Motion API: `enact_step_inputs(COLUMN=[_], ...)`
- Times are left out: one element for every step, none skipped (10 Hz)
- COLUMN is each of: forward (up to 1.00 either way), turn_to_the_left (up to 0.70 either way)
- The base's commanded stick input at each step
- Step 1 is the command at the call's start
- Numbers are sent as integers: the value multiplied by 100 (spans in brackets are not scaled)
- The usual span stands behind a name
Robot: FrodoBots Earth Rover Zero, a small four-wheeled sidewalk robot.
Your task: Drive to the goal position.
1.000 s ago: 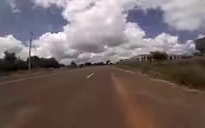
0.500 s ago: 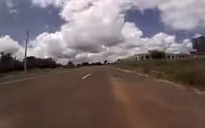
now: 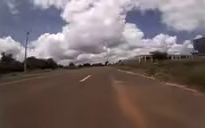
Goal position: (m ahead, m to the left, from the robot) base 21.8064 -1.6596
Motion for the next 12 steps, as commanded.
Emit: enact_step_inputs(forward=[100,100,100,100,100,100,100,100,100,100,100,100], turn_to_the_left=[0,0,-7,-15,-23,-31,0,0,0,0,0,0])
